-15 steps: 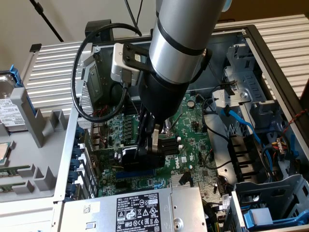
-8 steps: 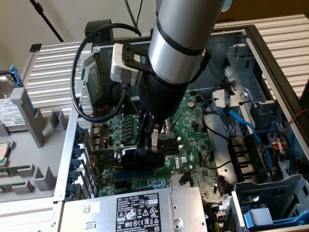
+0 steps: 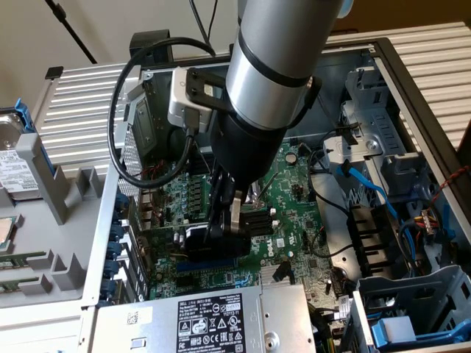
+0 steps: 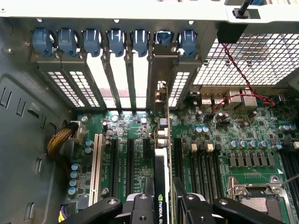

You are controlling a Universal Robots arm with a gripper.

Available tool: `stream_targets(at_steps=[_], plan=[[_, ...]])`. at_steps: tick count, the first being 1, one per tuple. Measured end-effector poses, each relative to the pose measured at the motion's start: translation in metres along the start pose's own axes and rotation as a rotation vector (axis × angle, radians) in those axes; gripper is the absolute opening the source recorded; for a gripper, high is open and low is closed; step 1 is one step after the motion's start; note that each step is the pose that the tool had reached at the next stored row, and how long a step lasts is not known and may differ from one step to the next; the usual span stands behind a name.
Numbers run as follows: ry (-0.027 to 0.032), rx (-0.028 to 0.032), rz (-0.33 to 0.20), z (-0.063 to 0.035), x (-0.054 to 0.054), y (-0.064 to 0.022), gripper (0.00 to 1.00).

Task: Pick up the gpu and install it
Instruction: 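Insert the gpu into the slot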

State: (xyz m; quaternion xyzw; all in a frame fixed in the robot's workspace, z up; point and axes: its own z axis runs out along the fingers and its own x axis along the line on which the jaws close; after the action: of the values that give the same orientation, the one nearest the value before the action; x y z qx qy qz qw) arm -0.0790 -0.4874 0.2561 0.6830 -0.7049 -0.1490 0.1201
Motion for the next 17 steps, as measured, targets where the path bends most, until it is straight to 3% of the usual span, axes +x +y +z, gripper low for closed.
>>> stream_targets(at_steps=[17], plan=[[0.0004, -0.0001, 0.000, 0.0032, -0.0009, -0.0012, 0.26]])
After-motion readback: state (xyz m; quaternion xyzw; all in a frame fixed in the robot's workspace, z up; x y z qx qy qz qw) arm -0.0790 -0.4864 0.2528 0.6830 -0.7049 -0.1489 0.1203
